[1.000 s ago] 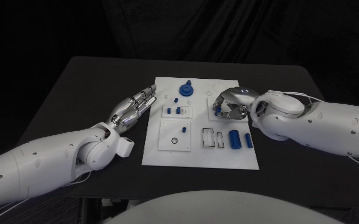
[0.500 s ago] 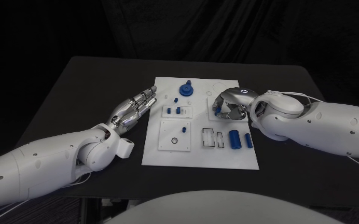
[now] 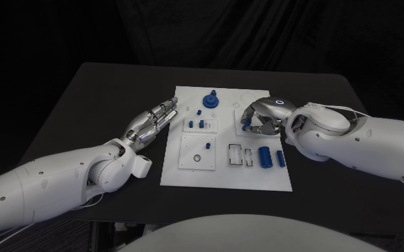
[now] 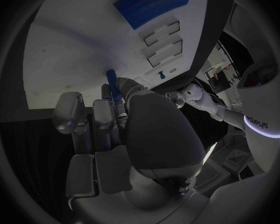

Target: Assemble the parts on the task board

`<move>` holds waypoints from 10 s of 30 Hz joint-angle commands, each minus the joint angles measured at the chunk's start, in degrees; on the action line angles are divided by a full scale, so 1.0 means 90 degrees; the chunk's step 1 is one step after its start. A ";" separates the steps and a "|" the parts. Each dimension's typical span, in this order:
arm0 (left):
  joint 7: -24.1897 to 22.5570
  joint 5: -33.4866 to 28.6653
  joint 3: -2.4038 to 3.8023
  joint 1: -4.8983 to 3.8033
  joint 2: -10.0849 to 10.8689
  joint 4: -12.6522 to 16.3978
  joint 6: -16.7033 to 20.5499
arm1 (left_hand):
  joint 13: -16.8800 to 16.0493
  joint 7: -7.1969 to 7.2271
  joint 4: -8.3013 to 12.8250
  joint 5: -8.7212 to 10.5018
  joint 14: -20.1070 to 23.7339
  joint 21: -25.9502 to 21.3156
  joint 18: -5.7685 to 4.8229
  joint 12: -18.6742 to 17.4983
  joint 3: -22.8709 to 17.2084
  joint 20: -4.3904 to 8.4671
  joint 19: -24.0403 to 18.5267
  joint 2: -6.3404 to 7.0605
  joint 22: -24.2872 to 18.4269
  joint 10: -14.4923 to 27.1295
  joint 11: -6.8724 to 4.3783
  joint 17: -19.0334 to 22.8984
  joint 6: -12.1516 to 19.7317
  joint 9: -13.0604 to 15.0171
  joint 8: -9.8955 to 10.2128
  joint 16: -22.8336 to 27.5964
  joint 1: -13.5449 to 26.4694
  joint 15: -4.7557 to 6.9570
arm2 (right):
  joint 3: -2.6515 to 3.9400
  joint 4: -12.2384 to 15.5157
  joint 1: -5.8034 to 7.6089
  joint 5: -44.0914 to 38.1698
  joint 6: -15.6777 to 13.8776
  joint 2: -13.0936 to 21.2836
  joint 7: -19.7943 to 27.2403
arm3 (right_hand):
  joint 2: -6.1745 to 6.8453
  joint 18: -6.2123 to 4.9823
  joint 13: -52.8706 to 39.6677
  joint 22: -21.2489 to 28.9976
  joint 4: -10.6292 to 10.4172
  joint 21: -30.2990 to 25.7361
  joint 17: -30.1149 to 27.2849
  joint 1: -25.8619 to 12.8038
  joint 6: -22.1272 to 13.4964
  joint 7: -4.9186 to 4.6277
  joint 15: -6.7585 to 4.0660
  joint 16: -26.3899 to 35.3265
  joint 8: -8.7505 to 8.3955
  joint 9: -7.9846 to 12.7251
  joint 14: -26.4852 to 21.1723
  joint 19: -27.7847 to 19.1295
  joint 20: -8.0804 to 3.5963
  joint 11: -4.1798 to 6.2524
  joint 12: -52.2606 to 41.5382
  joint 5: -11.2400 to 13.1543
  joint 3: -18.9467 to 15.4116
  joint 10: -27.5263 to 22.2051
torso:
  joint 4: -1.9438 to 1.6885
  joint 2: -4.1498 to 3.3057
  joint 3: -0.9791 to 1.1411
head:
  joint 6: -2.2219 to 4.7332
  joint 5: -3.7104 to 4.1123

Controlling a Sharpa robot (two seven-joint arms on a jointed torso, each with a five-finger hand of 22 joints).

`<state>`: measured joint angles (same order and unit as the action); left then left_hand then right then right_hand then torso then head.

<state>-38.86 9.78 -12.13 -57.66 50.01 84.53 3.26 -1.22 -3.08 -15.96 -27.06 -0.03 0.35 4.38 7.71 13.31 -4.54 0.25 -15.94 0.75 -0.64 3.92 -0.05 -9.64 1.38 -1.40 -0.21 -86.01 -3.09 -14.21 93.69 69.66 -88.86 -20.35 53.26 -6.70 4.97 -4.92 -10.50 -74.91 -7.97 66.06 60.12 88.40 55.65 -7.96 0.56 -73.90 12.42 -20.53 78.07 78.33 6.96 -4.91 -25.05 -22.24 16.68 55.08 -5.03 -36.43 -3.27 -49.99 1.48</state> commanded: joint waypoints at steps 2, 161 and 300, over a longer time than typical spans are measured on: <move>-0.0517 -0.0022 0.0005 0.0010 -0.0015 0.0018 -0.0051 | -0.0004 -0.0046 0.0003 -0.0035 0.0003 -0.0012 0.0112 0.0020 -0.0048 -0.0068 -0.0001 -0.0011 0.0006 -0.0006 0.0040 0.0006 -0.0039 0.0012 -0.0023 0.0023 -0.0081 -0.0073 | 0.0006 0.0235 0.0129 -0.0039 -0.0337 0.0064 0.0063 | -0.0070 0.0001 0.0031 -0.0960 0.0017 0.0092 0.0050 0.0001 0.0106 -0.0006 -0.0014 -0.0019 0.0097 -0.0060 0.0086 0.0086 -0.0044 0.0019 0.0025 0.0186 0.0003 0.0152 | 0.0003 0.0008 0.0000 | -0.0001 -0.0036; -0.0736 -0.0023 0.0005 0.0075 -0.0030 -0.0068 -0.0066 | -0.0035 -0.0047 -0.0041 -0.0182 0.0003 0.0050 0.0303 0.0322 -0.0222 -0.0373 0.0085 -0.0039 0.0131 -0.0109 0.0130 0.0006 -0.0485 0.0056 -0.0100 0.0023 -0.0127 -0.0193 | 0.0003 0.1859 -0.0323 0.0100 0.0083 0.1570 -0.2815 | 0.0383 0.0461 -0.8834 -0.1565 -0.1005 0.2348 0.3320 -0.3188 -0.0207 0.0507 -0.0439 -0.1789 0.2055 -0.0929 0.1325 0.1122 -0.0442 0.0578 -0.7216 0.1046 -0.1213 0.3879 | -0.0037 -0.0002 0.0017 | -0.0001 0.0558; -0.0388 -0.0024 0.0005 0.0225 -0.0228 -0.0173 -0.0193 | -0.0027 -0.0299 -0.0065 -0.0092 0.0003 0.0024 0.0316 0.0247 -0.0371 -0.0469 0.0053 -0.0038 0.0071 -0.0030 0.0127 0.0006 -0.0571 0.0067 -0.0095 0.0023 -0.0206 -0.0278 | 0.0004 0.1367 -0.0697 0.3711 -0.0510 0.0378 -0.2306 | -0.0125 0.0472 -0.8834 -0.1577 -0.0971 0.2418 0.3320 -0.3909 -0.0477 0.0557 -0.0523 -0.1789 0.1956 -0.2527 0.1325 0.1154 -0.0526 0.0645 -0.7216 0.1217 -0.1370 0.3879 | -0.0023 0.0011 0.0011 | -0.0001 0.0323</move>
<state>-38.90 9.75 -12.12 -55.71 48.08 82.88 2.32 -1.48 -5.54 -16.21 -28.24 0.08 0.56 6.19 9.92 10.07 -8.41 0.86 -16.27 1.37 -1.25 4.93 -0.09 -14.75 1.91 -2.09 -0.21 -88.14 -5.23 -14.18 105.97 63.55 -55.46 -25.81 56.63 -26.88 3.69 -0.44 -74.90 -74.90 -16.71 88.00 74.91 53.74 51.35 -2.63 -4.66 -89.83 30.33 -43.27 84.03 84.04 1.85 1.11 -89.85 -11.36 4.44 84.03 -5.24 -36.33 -3.18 -49.99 4.41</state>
